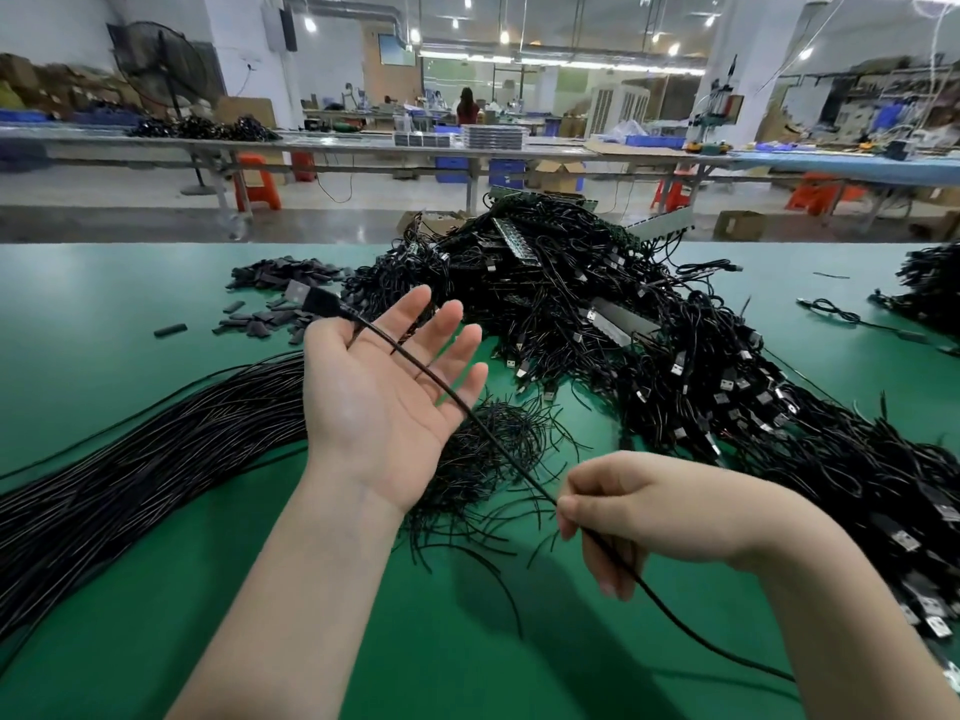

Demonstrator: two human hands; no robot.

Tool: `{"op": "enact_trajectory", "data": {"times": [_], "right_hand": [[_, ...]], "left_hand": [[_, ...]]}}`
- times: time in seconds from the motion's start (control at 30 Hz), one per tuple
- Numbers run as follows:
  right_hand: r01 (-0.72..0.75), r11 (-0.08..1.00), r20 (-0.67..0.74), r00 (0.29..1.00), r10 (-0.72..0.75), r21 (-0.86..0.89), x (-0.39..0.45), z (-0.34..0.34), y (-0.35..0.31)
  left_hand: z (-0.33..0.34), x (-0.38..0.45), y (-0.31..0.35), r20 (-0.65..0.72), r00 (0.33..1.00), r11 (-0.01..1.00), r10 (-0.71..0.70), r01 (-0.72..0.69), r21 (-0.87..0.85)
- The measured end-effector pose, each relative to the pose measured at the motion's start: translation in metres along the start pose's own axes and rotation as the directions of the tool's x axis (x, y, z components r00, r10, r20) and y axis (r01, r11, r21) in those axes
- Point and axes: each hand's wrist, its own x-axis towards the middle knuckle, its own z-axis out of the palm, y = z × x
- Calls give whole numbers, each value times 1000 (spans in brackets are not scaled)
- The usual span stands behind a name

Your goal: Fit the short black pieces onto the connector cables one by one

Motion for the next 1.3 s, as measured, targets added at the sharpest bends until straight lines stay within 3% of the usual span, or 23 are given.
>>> {"op": "enact_trajectory", "data": {"times": [0.1, 0.23, 0.33, 0.43, 0.57, 0.77, 0.93, 1.0, 1.07, 1.17, 1.23, 1.3], "right_hand": [[65, 996, -56, 996, -68, -69, 3, 2, -14], [268, 959, -256, 937, -236, 95, 20, 23, -33], [341, 910, -358, 901, -245, 235, 32, 38, -36], [363, 915, -416, 870, -264, 179, 32, 35, -33], [387, 913, -315, 890, -331, 133, 29, 36, -30], [391, 890, -97, 920, -379, 234, 28, 35, -26], [338, 907, 29, 934, -356, 250, 29, 29, -16], [274, 949, -40, 962, -272, 154, 29, 23, -10], [194, 977, -221, 960, -171, 89, 28, 14, -3], [220, 957, -406, 905, -128, 189, 19, -1, 3], [294, 913, -433, 888, -153, 281, 13, -6, 0], [388, 867, -474, 855, -211, 313, 7, -6, -8]], "left_hand": [[5, -1, -3, 0, 999, 998, -45, 45, -39], [9, 1, -10, 4, 999, 998, -52, 52, 20], [10, 2, -12, 12, 1000, 998, -8, 7, 69], [6, 3, -8, 2, 998, 988, 56, -56, 145], [4, 1, -2, 24, 1000, 970, -15, 9, 241], [7, -6, 1, 80, 986, 953, -144, 117, 280], [11, -16, 12, 297, 914, 937, -275, 185, 298], [10, -19, 14, 405, 868, 925, -287, 142, 352], [5, -19, 15, 484, 796, 865, -364, 95, 493], [-3, -14, 7, 376, 726, 557, -576, 12, 831], [-7, -8, -4, 250, 771, 402, -585, 7, 916], [-9, -3, -12, 228, 861, 392, -455, -37, 919]]}}
